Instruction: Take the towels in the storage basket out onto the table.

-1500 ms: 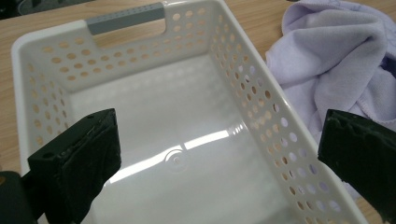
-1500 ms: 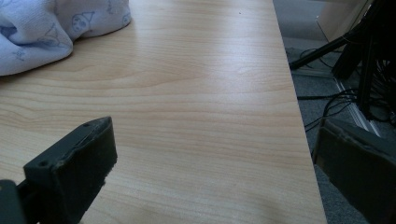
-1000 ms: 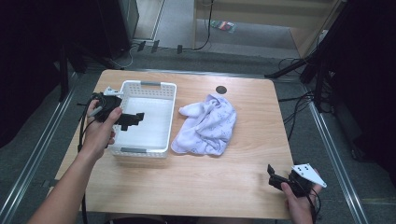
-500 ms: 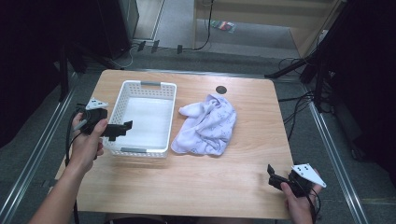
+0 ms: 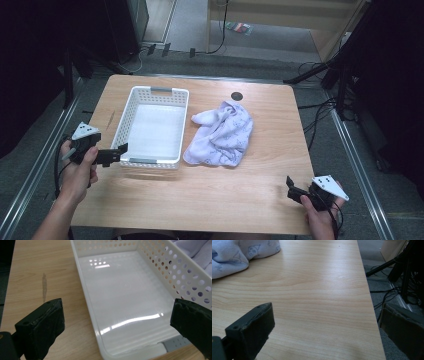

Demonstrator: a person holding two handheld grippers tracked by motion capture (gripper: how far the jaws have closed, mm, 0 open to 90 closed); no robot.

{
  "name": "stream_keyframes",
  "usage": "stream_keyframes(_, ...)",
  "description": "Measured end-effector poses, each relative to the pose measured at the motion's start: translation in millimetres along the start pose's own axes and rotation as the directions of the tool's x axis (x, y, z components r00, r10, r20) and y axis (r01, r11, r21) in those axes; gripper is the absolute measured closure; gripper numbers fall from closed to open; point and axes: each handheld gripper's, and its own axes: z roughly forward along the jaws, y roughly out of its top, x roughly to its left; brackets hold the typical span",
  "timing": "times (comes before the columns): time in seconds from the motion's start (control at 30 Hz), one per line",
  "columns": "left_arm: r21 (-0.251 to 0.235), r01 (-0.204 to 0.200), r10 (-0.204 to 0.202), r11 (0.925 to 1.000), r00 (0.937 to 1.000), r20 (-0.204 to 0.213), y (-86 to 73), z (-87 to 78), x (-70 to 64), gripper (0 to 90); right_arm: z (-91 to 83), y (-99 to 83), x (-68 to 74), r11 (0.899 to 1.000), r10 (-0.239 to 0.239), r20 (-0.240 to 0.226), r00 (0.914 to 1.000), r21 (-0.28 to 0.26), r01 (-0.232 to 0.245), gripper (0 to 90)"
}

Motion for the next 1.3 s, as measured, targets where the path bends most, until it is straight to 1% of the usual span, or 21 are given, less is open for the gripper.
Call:
stream_keyframes(0.17, -0.043, 0.015, -0.015, 0.9989, 0.9998, 0.01, -14.1, -10.4, 5.9, 0.0, 0.0, 0.0, 0.2, 1.0, -0.002, 0.002, 1.0, 0.001, 0.002, 0.0)
stream_keyframes(0.27, -0.071, 0.009, -0.01, 0.9975, 0.9999, -0.004, -23.6, -16.0, 8.3, 0.0, 0.0, 0.0, 0.2, 1.0, 0.0, 0.004, 1.0, 0.001, 0.0, 0.0)
stream_keyframes(0.37, -0.083, 0.011, -0.012, 0.9965, 0.9999, -0.01, -34.3, -20.5, 13.8, 0.0, 0.0, 0.0, 0.2, 1.0, 0.0, 0.005, 1.0, 0.001, 0.0, 0.0)
stream_keyframes(0.5, -0.103, 0.038, -0.039, 0.994, 0.9992, -0.009, -44.1, -23.4, 21.4, 0.0, 0.1, 0.1, 0.6, 1.0, -0.002, 0.007, 1.0, 0.003, 0.002, 0.0)
stream_keyframes(0.53, -0.103, 0.038, -0.039, 0.994, 0.9992, -0.009, -44.1, -23.4, 21.4, 0.0, 0.1, 0.1, 0.5, 1.0, -0.002, 0.007, 1.0, 0.003, 0.002, 0.0)
stream_keyframes(0.6, -0.113, 0.043, -0.045, 0.9927, 0.9989, -0.015, -51.8, -25.4, 25.9, 0.0, 0.0, 0.1, 0.4, 1.0, -0.001, 0.008, 1.0, 0.003, 0.001, 0.0)
stream_keyframes(0.7, -0.115, 0.054, -0.056, 0.9919, 0.9982, -0.02, -58.7, -26.1, 29.6, 0.0, 0.1, 0.1, 0.5, 1.0, -0.001, 0.01, 1.0, 0.003, 0.001, 0.0)
stream_keyframes(0.77, -0.113, 0.071, -0.073, 0.991, 0.9973, -0.011, -64.7, -26.9, 33.9, 0.0, 0.1, 0.1, 0.4, 1.0, -0.001, 0.009, 1.0, 0.002, 0.001, 0.0)
stream_keyframes(0.8, -0.116, 0.077, -0.079, 0.9903, 0.9968, -0.013, -66.9, -26.8, 34.9, 0.0, 0.0, 0.1, 0.4, 1.0, -0.001, 0.01, 0.9999, 0.002, 0.001, 0.0)
stream_keyframes(0.87, -0.115, 0.079, -0.081, 0.9902, 0.9966, -0.015, -69.8, -27.0, 36.1, 0.0, 0.0, 0.0, 0.5, 1.0, 0.0, 0.01, 0.9999, 0.002, 0.0, 0.0)
stream_keyframes(0.9, -0.118, 0.083, -0.085, 0.9896, 0.9962, -0.016, -74.9, -27.3, 37.8, 0.0, -0.1, 0.0, 0.7, 1.0, 0.0, 0.011, 0.9999, 0.001, 0.0, 0.0)
stream_keyframes(1.0, -0.116, 0.085, -0.088, 0.9895, 0.996, -0.015, -81.0, -27.6, 40.3, 0.0, -0.1, -0.1, 0.8, 1.0, 0.0, 0.012, 0.9999, 0.0, 0.0, 0.0)
stream_keyframes(1.13, -0.113, 0.113, -0.116, 0.9871, 0.9931, -0.017, -89.0, -27.8, 46.6, 0.0, -0.2, -0.1, 0.5, 1.0, 0.002, 0.01, 0.9999, -0.001, -0.002, 0.0)
stream_keyframes(1.17, -0.113, 0.115, -0.118, 0.9869, 0.993, -0.015, -91.3, -27.7, 48.4, 0.0, -0.3, -0.2, 0.5, 1.0, 0.003, 0.009, 1.0, -0.002, -0.003, 0.0)
stream_keyframes(1.23, -0.107, 0.098, -0.104, 0.9894, 0.9936, -0.045, -96.8, -25.8, 50.6, 0.0, -0.5, -0.2, 0.6, 1.0, 0.005, 0.007, 1.0, -0.002, -0.005, 0.0)
stream_keyframes(1.3, -0.082, 0.063, -0.07, 0.9947, 0.994, -0.084, -102.9, -21.8, 51.3, 0.0, -0.6, -0.2, 0.4, 1.0, 0.006, 0.007, 1.0, -0.002, -0.006, 0.0)
